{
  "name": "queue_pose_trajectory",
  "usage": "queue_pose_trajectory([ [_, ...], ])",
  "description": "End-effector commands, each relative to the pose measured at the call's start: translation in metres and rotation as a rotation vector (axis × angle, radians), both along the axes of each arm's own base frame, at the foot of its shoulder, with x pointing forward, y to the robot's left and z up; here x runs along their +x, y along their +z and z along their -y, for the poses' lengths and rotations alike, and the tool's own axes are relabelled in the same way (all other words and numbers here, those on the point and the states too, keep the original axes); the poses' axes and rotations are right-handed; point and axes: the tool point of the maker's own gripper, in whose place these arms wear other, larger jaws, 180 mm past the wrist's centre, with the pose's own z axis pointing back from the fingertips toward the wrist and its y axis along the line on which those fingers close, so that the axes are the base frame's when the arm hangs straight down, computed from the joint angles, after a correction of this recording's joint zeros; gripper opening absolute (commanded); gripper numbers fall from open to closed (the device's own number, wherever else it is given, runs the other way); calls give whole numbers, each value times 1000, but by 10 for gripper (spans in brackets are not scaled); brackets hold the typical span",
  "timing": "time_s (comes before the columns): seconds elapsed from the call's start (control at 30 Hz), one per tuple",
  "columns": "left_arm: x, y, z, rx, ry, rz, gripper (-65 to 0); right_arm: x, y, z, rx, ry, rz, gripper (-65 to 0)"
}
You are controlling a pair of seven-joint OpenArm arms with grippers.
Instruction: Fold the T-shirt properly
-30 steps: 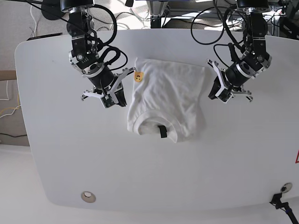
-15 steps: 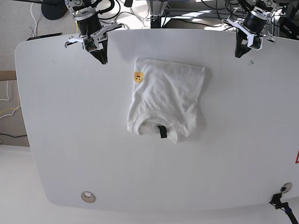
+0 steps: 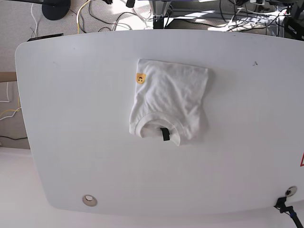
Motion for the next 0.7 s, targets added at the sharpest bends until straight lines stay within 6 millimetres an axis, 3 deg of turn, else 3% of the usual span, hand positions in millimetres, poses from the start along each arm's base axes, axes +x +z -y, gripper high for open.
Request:
queue_pose_trajectory([
  [0.0,-6,-9,8,-44,9,-17,-650,-22,-19,2,-1,3,-69,-650],
  [0.07,-15,-32,12,-76,7,-72,-650,-35,-46,5,-4,-8,-127,-650],
  [0.17,-18,-67,33,-115,-61,-140,-650,-46,-84,3,6,-9,-201,-650],
  [0.23,-32,-89,44,-137,-84,-208,-650,-56,-107,3,7,-12,-248,-650],
  [0.33,-21,-114,51,-152,-96,-237,-650,-59,-133,-3,20,-51,-281,-650],
  [0.5,-25,-158,63,-186,-105,-352,-650,-65,-172,-3,20,-67,-372,-650],
  [0.67,-11,-182,66,-227,-70,-409,-650,-50,-195,-1,17,-78,-405,-650],
])
